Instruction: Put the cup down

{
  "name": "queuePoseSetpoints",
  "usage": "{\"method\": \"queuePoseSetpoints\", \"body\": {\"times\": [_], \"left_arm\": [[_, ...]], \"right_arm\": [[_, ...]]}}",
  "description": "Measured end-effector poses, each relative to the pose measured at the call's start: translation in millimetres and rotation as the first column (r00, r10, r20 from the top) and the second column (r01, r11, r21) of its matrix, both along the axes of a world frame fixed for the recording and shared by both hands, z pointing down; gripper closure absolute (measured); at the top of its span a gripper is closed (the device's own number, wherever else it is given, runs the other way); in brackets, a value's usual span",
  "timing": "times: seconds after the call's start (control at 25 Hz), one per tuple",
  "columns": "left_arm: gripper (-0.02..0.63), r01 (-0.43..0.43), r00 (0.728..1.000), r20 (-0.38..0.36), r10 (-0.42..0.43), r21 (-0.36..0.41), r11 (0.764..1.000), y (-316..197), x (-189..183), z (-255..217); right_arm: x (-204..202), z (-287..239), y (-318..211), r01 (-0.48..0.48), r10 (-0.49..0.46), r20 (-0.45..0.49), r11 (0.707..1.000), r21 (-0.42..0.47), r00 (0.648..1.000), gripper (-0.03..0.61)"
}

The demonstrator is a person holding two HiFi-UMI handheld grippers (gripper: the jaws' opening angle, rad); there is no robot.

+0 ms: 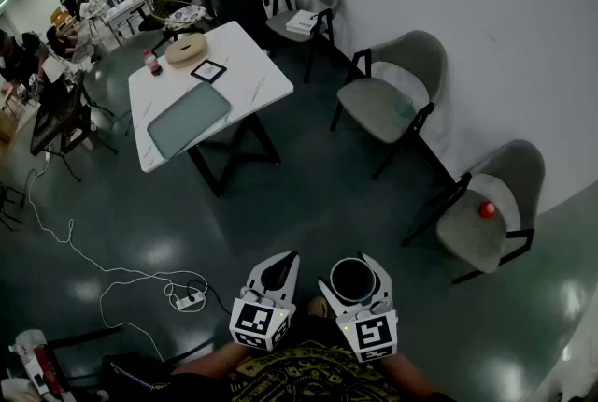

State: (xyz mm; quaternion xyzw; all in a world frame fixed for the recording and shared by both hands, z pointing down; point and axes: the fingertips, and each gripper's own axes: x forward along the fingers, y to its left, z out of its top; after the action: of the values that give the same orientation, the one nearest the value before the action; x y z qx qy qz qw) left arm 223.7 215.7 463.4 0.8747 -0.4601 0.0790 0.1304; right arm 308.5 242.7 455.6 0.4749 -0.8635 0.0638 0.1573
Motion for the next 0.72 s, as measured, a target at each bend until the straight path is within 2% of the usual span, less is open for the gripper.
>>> {"method": "queuePoseSetpoints", "body": {"times": [0.32,0.72], "left_arm": [[0.603,0.018,1.0,-0.009,-0.018,-0.003,1.0,5,-8,0],[0.603,0.04,0.999,-0.015,-0.04,0.005,0.999,8,-18,-2]], "right_arm": [[-4,10,1,-0.014,0.014,0.042,1.0,-0.012,0.999,0.202],[-11,7,1,-0.007,0.008,0.052,1.0,-0.011,0.999,0.201]]}}
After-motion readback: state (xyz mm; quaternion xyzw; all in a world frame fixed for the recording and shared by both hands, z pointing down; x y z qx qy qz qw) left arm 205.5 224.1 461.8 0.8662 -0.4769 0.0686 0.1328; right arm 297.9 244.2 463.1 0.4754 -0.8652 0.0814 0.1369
